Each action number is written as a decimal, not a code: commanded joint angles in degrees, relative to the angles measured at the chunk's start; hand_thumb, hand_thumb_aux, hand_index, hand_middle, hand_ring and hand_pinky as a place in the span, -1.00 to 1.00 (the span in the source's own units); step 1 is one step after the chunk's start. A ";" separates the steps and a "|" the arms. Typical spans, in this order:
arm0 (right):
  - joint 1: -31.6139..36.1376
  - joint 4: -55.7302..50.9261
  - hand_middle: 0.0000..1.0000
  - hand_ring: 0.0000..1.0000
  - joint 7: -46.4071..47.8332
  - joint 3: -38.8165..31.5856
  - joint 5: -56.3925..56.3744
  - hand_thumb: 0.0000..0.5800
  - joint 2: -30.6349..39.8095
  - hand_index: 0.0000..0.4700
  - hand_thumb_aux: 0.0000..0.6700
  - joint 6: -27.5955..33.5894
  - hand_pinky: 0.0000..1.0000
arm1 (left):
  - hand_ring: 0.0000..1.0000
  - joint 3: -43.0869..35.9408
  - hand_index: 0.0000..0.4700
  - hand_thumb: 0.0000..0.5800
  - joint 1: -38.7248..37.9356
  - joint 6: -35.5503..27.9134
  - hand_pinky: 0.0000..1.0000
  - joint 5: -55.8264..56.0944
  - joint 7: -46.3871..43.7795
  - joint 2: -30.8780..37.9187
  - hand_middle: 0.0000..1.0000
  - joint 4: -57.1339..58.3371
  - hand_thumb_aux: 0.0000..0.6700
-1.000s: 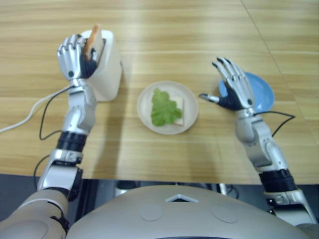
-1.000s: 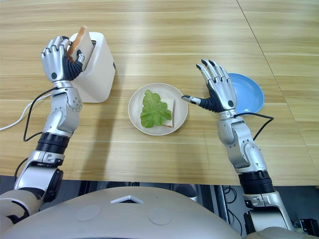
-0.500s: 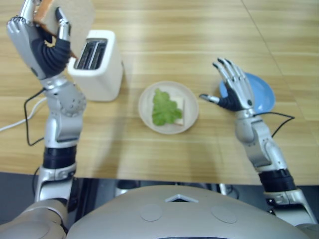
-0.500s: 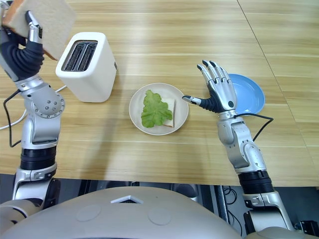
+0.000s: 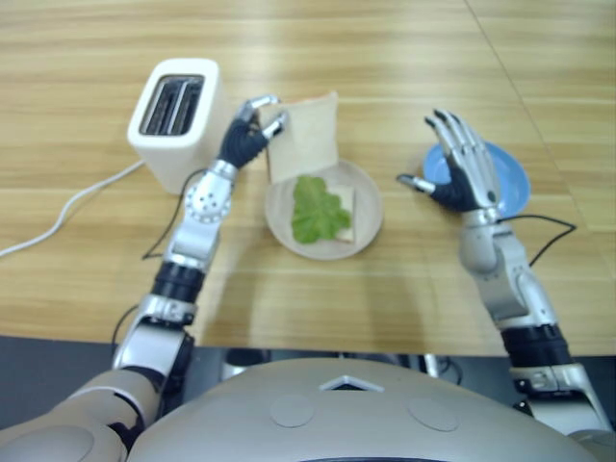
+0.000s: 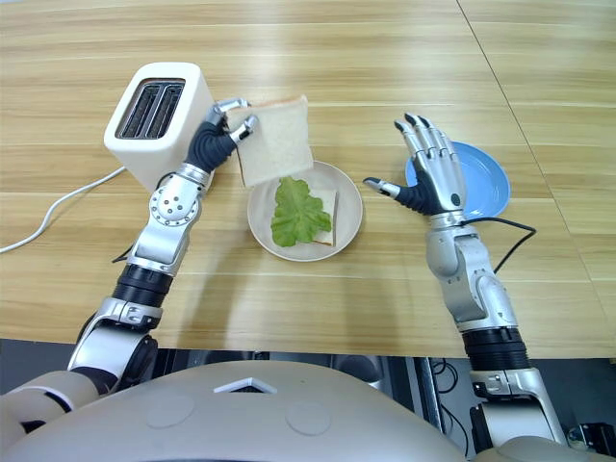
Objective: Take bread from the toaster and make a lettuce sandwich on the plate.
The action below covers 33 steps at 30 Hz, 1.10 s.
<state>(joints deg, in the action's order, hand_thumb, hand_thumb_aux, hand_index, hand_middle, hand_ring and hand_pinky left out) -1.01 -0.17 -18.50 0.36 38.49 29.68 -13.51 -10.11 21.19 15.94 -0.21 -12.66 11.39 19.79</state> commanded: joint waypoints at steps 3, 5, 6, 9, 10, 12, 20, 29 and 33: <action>0.46 -2.18 -1.00 -1.00 0.15 1.85 -2.97 -1.00 0.14 -1.00 -1.00 -1.46 -1.00 | 1.00 -0.36 0.96 1.00 4.61 3.16 1.00 3.09 -11.96 -2.09 1.00 13.69 1.00; 0.55 -2.44 -1.00 -1.00 0.15 1.62 -2.81 -1.00 -0.01 -1.00 -1.00 -1.67 -1.00 | 1.00 0.60 0.96 1.00 5.58 3.74 1.00 4.91 -15.49 -2.79 1.00 16.02 1.00; 0.57 -2.50 -1.00 -1.00 0.20 1.49 -2.73 -1.00 -0.09 -1.00 -1.00 -1.72 -1.00 | 1.00 1.19 0.96 1.00 6.01 3.96 1.00 5.64 -16.79 -3.02 1.00 17.01 1.00; 0.48 -2.74 -1.00 -1.00 0.24 1.28 -2.52 -1.00 -0.23 -1.00 -1.00 -1.84 -1.00 | 1.00 2.85 0.96 1.00 6.81 3.44 1.00 8.17 -20.11 -3.78 1.00 18.49 1.00; 0.44 -2.86 -1.00 -1.00 0.23 1.25 -2.45 -1.00 -0.23 -1.00 -1.00 -1.83 -1.00 | 1.00 3.18 0.96 1.00 6.98 3.17 1.00 8.53 -20.66 -4.01 1.00 18.80 1.00; 0.38 -2.96 -1.00 -1.00 0.27 1.25 -2.41 -1.00 -0.24 -1.00 -1.00 -1.83 -1.00 | 1.00 3.65 0.96 1.00 7.18 2.66 1.00 8.77 -21.32 -4.60 1.00 19.16 1.00; 0.42 -3.51 -1.00 -1.00 0.30 0.79 -1.95 -1.00 -0.32 -1.00 -1.00 -1.96 -1.00 | 1.00 2.10 0.96 1.00 7.76 2.69 1.00 4.47 -21.10 -5.32 1.00 22.39 1.00; 0.62 -1.71 -1.00 -1.00 0.97 -2.38 1.64 -1.00 -0.45 -1.00 -1.00 -1.62 -1.00 | 1.00 -0.82 0.96 1.00 11.45 5.03 1.00 -4.89 -13.13 -5.51 1.00 35.16 1.00; 0.59 0.10 -1.00 -1.00 2.21 -5.76 4.97 -1.00 -0.14 -1.00 -1.00 -2.38 -1.00 | 1.00 -1.67 0.96 1.00 13.61 6.07 1.00 -8.09 -9.78 -5.45 1.00 40.85 1.00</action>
<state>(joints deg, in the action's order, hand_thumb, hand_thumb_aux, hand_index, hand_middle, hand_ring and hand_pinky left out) -0.47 -1.30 -17.52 -3.63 41.68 29.46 -15.56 -11.13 34.26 21.72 -6.50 -23.86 5.68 57.72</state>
